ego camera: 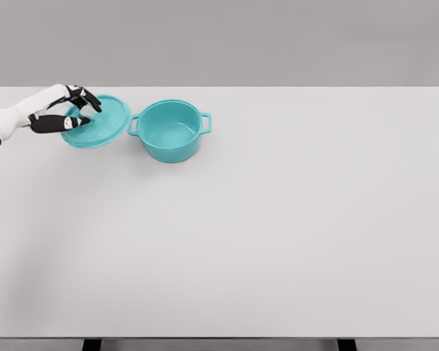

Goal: Cover the pot with left arm

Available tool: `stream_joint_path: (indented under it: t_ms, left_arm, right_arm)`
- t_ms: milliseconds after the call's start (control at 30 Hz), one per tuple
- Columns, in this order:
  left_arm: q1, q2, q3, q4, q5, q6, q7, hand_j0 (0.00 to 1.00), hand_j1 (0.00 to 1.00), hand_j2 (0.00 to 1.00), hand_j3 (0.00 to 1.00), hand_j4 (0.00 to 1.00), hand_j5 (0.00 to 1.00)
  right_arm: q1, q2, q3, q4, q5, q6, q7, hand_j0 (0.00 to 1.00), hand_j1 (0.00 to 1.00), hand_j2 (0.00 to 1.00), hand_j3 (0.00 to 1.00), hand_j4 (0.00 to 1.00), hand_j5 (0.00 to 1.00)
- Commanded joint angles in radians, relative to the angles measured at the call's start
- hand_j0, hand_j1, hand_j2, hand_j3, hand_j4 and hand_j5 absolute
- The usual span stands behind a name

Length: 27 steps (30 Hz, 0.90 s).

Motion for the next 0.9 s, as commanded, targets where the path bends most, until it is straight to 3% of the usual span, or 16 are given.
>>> stream_joint_path:
  t_ms: [0,867]
  left_arm:
    - [0.000,-0.018,-0.002,-0.001,-0.012,0.003,0.001,0.49,0.49,0.49,0.49,0.49,0.49]
    - [-0.057,-0.216,0.009,0.009,-0.179,0.044,0.007,0.49,0.49,0.49,0.49,0.49,0.49]
  right_arm:
    - [0.000,0.000,0.000,0.001,0.001,-0.001,0.000,1.00,1.00,1.00,1.00,1.00,1.00]
    - [0.000,0.000,0.000,0.001,0.001,-0.001,0.000,1.00,1.00,1.00,1.00,1.00,1.00]
